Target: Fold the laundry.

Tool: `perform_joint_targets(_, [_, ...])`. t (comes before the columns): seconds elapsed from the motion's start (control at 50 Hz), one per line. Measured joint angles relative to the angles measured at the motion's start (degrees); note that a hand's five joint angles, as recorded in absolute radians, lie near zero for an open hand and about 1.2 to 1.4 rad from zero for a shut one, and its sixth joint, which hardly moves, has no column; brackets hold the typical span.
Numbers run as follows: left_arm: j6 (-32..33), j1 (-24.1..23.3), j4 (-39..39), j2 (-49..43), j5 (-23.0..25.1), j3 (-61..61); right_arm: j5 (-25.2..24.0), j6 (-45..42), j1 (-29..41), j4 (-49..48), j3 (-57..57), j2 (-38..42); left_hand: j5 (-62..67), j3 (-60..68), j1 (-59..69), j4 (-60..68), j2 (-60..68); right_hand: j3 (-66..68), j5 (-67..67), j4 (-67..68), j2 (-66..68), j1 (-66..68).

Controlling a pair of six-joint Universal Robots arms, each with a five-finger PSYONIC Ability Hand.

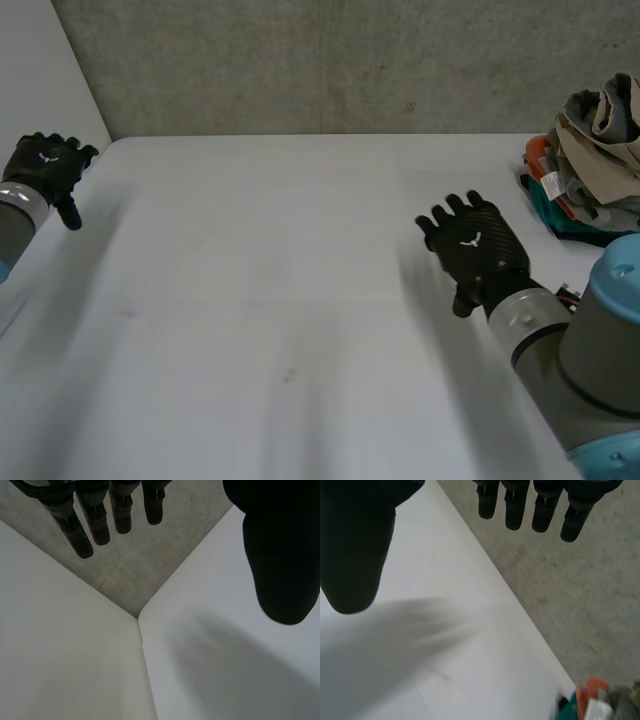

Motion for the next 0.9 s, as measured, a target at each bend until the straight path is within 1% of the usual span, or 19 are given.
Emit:
perform_joint_targets(0.1, [0.05,-0.83,0.63,-0.79,-1.21,1.22,0.02,1.58,1.95,-1.59,-0.18,0.05,0.00,0.00,0.00,0.00,0.00,-0.11,0.00,-0.14,-0.05,0.00])
perform_joint_targets(0.28, [0.73,-0.52,1.09,-2.06,-3.65,2.46,-0.27,4.00,0.70,-1.50,-1.31,0.68,0.00,0.00,0.00,0.00,0.00,-0.11,0.00,-0.14,-0.05,0.00])
perform_joint_targets(0.38, [5.38,0.16,1.48,-3.50,-6.96,3.51,-1.88,5.51,-0.38,-1.58,-1.69,1.01,0.00,0.00,0.00,0.00,0.00,-0.11,0.00,-0.14,-0.05,0.00])
perform_joint_targets(0.46, [8.70,0.78,1.73,-4.19,-7.70,3.74,-3.63,6.27,-1.20,-1.44,-2.06,1.29,0.00,0.00,0.00,0.00,0.00,-0.11,0.00,-0.14,-0.05,0.00])
perform_joint_targets(0.52, [10.04,1.13,1.71,-4.50,-7.19,3.69,-4.66,6.50,-1.82,-1.05,-2.56,1.46,0.00,0.00,0.00,0.00,0.00,-0.11,0.00,-0.14,-0.05,0.00])
perform_joint_targets(0.62, [10.98,1.41,1.11,-4.81,-4.89,3.32,-5.54,5.10,-2.93,2.29,-4.45,1.99,0.00,0.00,0.00,0.00,0.00,-0.11,0.00,-0.14,-0.05,0.00])
perform_joint_targets(0.7, [11.81,1.57,0.08,-4.91,-2.40,3.26,-5.70,1.64,-4.60,9.24,-7.70,2.87,0.00,0.00,0.00,0.00,0.00,-0.11,0.00,-0.14,-0.05,0.00])
perform_joint_targets(0.78, [12.40,1.61,-0.31,-4.60,-1.05,3.43,-5.84,-0.46,-5.82,14.24,-10.17,3.32,0.00,0.00,0.00,0.00,0.00,-0.11,0.00,-0.14,-0.05,0.00])
perform_joint_targets(0.86, [11.17,1.20,-0.63,-3.30,-0.16,3.36,-6.28,-1.09,-6.87,16.97,-12.38,3.27,0.00,0.00,0.00,0.00,0.00,-0.11,0.00,-0.14,-0.05,0.00])
perform_joint_targets(0.9, [8.36,-0.01,-1.18,-1.56,-0.06,2.88,-6.50,-0.42,-7.46,17.22,-13.52,2.91,0.00,0.00,0.00,0.00,0.00,-0.11,0.00,-0.14,-0.05,0.00])
